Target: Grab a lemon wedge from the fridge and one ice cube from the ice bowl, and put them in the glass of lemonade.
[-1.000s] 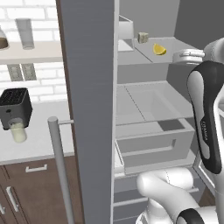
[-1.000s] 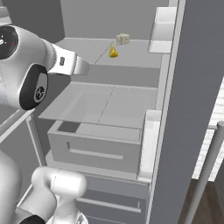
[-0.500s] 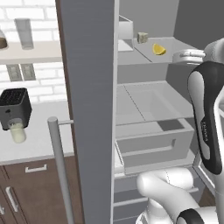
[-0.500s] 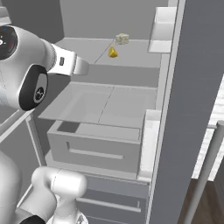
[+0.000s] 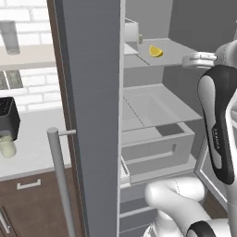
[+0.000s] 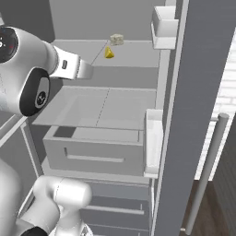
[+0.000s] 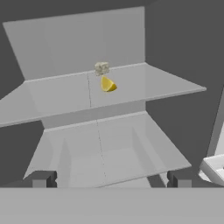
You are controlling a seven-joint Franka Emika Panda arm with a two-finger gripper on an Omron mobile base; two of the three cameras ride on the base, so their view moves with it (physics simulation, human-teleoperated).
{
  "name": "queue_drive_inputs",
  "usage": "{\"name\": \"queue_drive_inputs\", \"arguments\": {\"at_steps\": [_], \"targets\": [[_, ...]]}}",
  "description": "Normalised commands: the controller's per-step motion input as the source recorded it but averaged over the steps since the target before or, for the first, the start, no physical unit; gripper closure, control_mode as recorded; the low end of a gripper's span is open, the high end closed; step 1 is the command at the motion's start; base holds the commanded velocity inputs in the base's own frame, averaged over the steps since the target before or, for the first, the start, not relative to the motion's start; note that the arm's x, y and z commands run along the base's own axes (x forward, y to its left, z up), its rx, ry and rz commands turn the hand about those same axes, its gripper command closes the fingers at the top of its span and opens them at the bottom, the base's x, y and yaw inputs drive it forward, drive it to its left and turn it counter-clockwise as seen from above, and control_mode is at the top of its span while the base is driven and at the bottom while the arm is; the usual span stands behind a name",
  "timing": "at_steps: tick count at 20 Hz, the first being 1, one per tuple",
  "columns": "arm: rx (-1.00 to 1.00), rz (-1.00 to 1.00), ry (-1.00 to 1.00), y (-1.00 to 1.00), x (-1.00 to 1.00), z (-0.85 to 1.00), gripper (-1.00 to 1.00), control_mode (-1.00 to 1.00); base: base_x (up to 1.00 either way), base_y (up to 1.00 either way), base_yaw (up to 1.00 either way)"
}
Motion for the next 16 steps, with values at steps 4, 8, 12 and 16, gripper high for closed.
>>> {"name": "queue_drive_inputs", "arguments": {"at_steps": [4,8,12,16], "targets": [[0.0,0.0,0.0,0.0,0.0,0.0,-1.0,1.0,0.48,0.0,-0.07],[0.0,0.0,0.04,-0.04,0.22,0.05,-1.0,-1.0,0.3,0.0,0.0],[0.0,-0.01,0.07,-0.31,0.06,0.21,-1.0,-1.0,0.0,0.0,0.0],[-0.06,-0.02,0.09,-0.04,0.08,0.21,-1.0,-1.0,0.0,0.0,0.0]]}}
